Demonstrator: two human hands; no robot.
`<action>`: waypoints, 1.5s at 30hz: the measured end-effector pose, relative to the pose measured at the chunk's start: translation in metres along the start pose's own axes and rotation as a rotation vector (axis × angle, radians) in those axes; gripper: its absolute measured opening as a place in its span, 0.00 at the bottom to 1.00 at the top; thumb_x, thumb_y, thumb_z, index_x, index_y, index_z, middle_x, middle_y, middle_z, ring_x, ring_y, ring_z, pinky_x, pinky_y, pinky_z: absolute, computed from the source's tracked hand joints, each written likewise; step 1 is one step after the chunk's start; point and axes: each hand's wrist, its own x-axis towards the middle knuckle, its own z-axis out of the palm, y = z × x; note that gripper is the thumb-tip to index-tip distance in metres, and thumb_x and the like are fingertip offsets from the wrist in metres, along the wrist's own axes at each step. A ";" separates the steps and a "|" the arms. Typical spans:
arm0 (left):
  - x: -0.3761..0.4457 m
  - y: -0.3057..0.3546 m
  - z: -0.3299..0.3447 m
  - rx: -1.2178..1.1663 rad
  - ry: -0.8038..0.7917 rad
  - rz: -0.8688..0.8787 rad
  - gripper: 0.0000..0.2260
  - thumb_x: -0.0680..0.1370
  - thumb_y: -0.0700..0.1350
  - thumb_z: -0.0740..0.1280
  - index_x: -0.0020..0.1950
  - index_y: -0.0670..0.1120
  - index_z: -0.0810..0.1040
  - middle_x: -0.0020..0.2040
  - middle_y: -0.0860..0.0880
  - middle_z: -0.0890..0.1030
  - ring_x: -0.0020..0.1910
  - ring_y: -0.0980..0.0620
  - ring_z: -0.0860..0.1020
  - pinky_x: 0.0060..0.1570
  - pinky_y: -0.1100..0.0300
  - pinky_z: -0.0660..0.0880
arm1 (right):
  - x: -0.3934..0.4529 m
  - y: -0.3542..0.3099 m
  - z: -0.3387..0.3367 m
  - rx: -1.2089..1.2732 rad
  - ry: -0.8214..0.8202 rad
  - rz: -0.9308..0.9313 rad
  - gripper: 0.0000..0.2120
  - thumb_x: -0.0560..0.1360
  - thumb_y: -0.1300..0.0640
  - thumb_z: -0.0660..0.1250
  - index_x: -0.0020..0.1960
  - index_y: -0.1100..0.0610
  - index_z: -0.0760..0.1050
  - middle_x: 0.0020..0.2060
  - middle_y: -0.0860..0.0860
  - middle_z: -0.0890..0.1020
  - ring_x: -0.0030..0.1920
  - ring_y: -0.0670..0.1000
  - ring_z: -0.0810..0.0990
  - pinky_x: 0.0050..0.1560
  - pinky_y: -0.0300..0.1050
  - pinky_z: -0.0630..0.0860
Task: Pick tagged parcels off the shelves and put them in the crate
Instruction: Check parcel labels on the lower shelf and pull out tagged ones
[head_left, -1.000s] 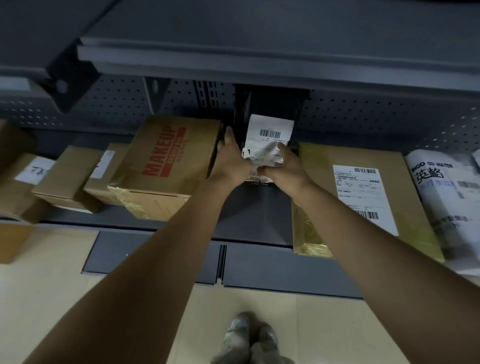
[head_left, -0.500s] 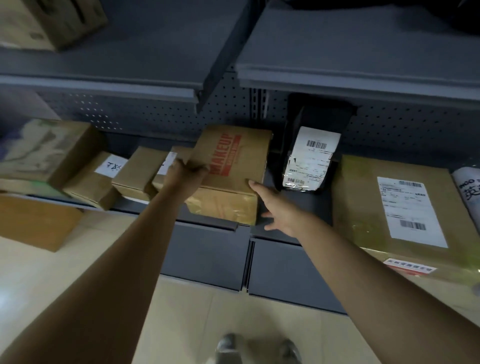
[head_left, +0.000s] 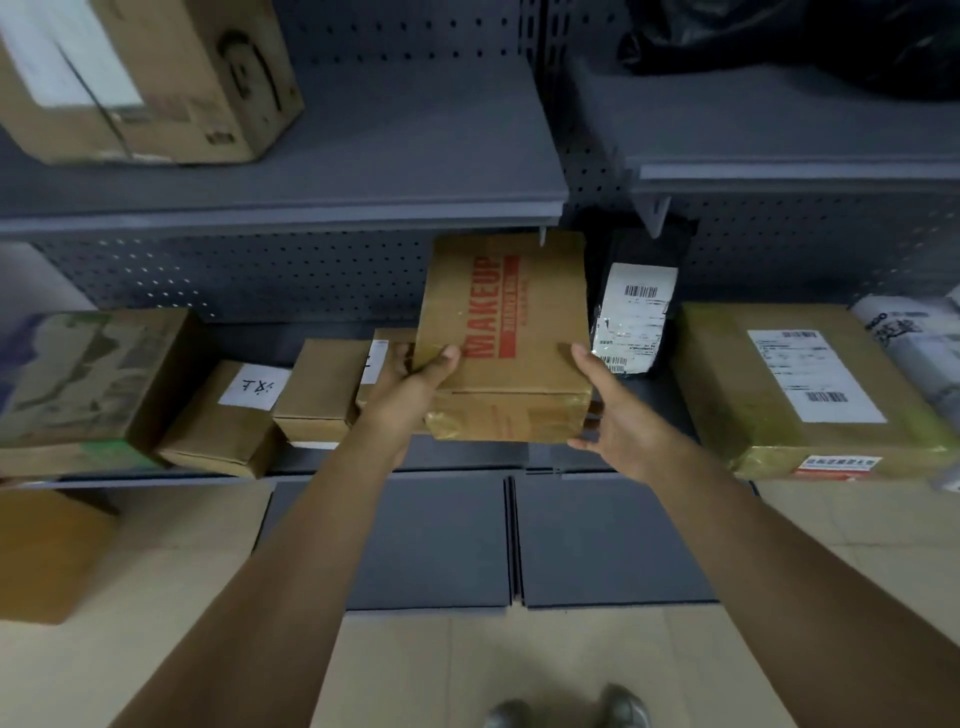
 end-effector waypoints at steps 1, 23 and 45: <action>-0.001 -0.003 -0.004 -0.013 -0.025 0.008 0.28 0.65 0.63 0.76 0.60 0.54 0.75 0.58 0.55 0.83 0.60 0.49 0.80 0.63 0.41 0.74 | -0.005 -0.001 -0.002 -0.017 -0.035 0.013 0.40 0.63 0.25 0.68 0.72 0.38 0.67 0.64 0.46 0.78 0.65 0.52 0.76 0.66 0.53 0.69; -0.026 0.020 0.065 0.106 -0.101 -0.165 0.58 0.50 0.83 0.64 0.75 0.56 0.65 0.70 0.50 0.74 0.65 0.44 0.75 0.65 0.43 0.72 | -0.070 -0.018 0.022 -0.797 0.390 -0.760 0.34 0.73 0.49 0.73 0.75 0.56 0.67 0.71 0.49 0.69 0.75 0.48 0.63 0.72 0.40 0.65; -0.039 -0.022 0.031 -0.331 -0.251 -0.213 0.26 0.74 0.63 0.67 0.68 0.52 0.74 0.62 0.45 0.82 0.62 0.41 0.79 0.58 0.36 0.75 | -0.059 0.003 -0.045 -0.301 0.105 -0.155 0.16 0.77 0.39 0.63 0.63 0.39 0.68 0.59 0.44 0.79 0.57 0.45 0.77 0.66 0.55 0.74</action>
